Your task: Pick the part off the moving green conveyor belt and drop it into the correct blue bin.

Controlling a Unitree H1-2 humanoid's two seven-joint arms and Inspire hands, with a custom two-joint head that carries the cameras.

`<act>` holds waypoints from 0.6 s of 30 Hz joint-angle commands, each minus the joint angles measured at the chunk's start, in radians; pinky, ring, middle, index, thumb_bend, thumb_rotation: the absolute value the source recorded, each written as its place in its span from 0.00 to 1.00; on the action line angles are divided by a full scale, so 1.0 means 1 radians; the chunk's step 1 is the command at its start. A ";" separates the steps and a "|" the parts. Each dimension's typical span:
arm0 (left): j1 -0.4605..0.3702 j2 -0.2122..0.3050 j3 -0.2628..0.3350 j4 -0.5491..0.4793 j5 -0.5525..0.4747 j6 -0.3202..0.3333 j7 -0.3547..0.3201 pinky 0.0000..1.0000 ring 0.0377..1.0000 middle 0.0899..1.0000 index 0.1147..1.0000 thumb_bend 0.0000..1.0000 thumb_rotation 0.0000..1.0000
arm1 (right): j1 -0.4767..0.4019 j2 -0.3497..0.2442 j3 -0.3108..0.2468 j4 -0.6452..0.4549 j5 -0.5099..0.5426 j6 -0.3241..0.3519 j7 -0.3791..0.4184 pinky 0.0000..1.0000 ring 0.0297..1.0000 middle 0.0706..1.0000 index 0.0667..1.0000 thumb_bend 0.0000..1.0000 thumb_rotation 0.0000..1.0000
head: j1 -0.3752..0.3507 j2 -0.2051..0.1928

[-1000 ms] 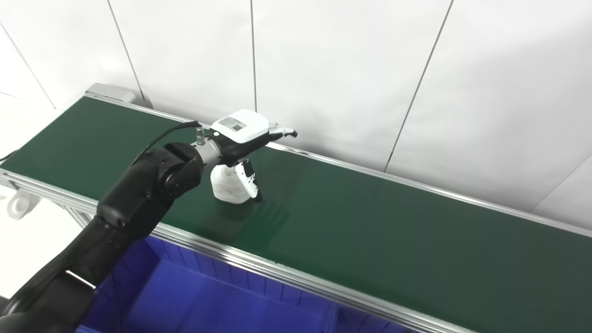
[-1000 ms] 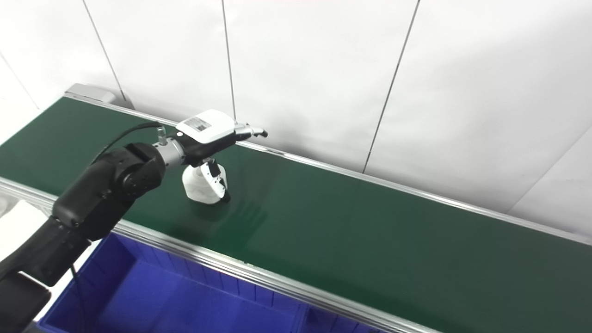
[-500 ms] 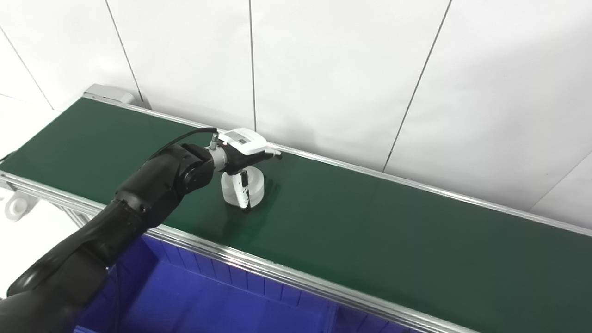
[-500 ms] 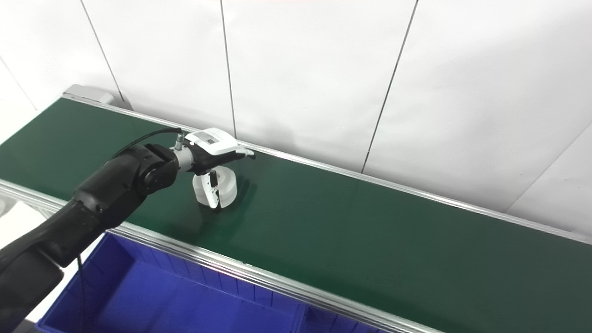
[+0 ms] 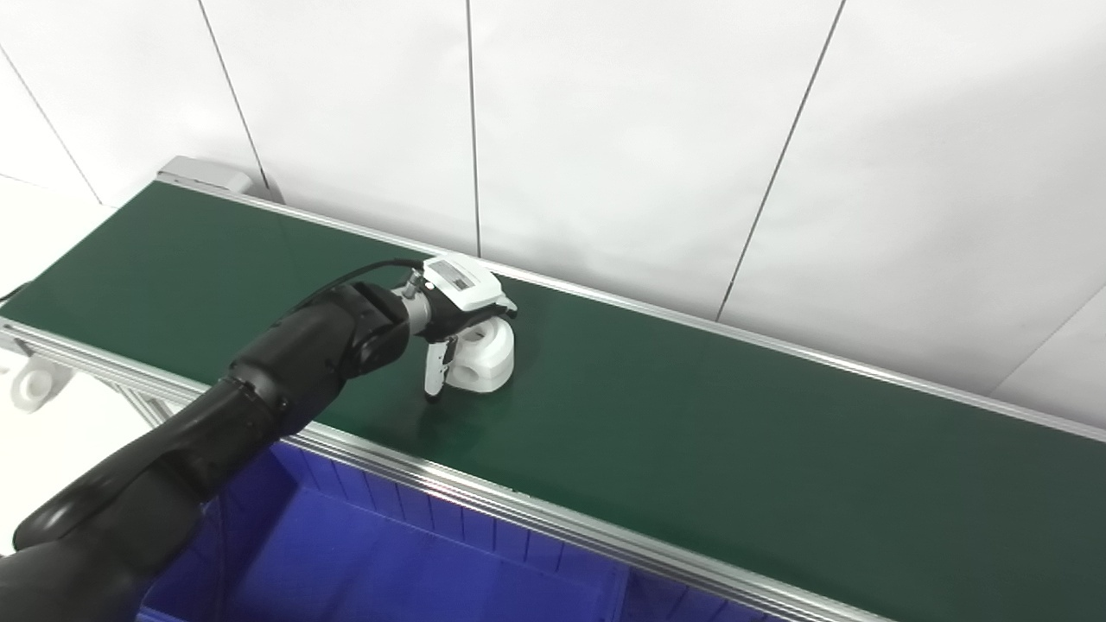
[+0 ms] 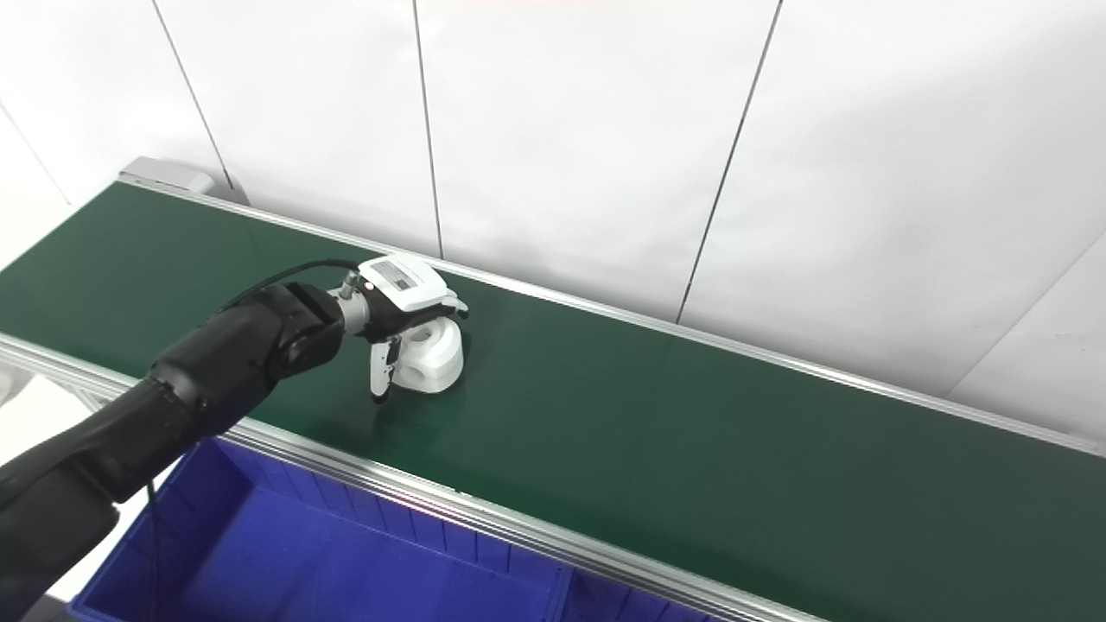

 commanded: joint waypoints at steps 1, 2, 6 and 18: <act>-0.043 0.013 0.022 -0.005 -0.030 -0.016 0.057 0.39 0.40 0.41 0.47 0.55 0.00 | 0.014 0.009 0.006 -0.031 -0.005 0.003 0.008 1.00 0.98 1.00 1.00 0.95 1.00 | 0.001 0.000; -0.042 0.009 0.027 -0.003 -0.041 -0.016 0.056 0.32 0.34 0.38 0.46 0.53 0.00 | 0.014 0.009 0.006 -0.031 -0.006 0.003 0.008 1.00 0.98 1.00 1.00 0.95 1.00 | 0.001 0.000; -0.041 0.003 0.028 -0.006 -0.066 -0.017 0.051 0.27 0.31 0.36 0.45 0.52 0.00 | 0.016 0.011 0.009 -0.039 -0.016 0.007 0.006 1.00 0.98 1.00 1.00 0.97 1.00 | 0.003 0.010; -0.027 0.004 0.035 -0.048 -0.099 0.002 0.020 0.25 0.30 0.35 0.45 0.52 0.00 | 0.018 0.017 0.012 -0.042 -0.021 0.008 0.009 1.00 0.97 1.00 1.00 0.96 1.00 | -0.003 0.010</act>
